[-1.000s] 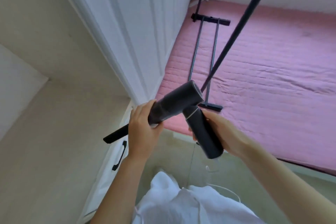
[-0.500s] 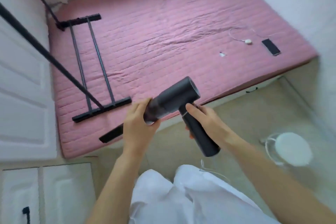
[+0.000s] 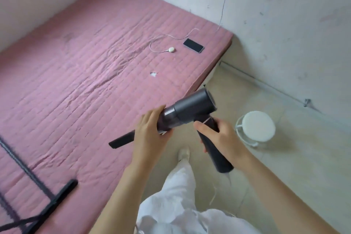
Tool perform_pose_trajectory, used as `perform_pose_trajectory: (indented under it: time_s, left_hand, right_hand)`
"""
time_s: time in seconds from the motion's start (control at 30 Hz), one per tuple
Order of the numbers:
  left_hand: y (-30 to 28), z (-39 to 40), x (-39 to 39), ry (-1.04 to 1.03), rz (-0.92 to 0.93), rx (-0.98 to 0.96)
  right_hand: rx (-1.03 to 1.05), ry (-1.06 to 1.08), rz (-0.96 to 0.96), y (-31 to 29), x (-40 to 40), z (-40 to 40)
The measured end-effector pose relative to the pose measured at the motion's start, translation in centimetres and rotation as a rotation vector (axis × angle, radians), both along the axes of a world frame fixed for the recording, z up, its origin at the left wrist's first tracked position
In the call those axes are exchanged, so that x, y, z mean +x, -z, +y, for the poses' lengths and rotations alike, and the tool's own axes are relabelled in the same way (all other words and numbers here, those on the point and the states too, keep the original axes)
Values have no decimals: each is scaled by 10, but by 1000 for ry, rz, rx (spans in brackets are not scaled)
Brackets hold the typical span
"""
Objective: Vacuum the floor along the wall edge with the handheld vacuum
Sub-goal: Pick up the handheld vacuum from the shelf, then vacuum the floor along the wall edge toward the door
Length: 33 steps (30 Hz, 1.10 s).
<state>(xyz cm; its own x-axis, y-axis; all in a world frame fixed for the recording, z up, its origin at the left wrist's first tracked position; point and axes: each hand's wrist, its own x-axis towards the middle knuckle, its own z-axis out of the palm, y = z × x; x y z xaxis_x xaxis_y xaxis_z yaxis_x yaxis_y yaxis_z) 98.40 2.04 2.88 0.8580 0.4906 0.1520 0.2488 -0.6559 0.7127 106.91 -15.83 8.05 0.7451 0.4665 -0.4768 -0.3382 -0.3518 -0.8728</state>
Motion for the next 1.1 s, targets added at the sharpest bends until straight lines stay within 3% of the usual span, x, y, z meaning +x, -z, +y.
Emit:
perform_pose_trajectory:
  time_s: [0.3, 0.6, 0.87, 1.1]
  left_hand:
    - [-9, -1, 237, 311, -45, 17]
    - [12, -45, 421, 468, 15, 43]
    - [32, -92, 566, 335, 170, -65]
    - [75, -91, 648, 254, 385, -155]
  right_hand:
    - [-43, 312, -74, -10, 178, -16]
    - [-160, 452, -97, 4, 334, -61]
    - [-327, 475, -119, 35, 508, -124]
    - [-443, 457, -153, 54, 611, -137]
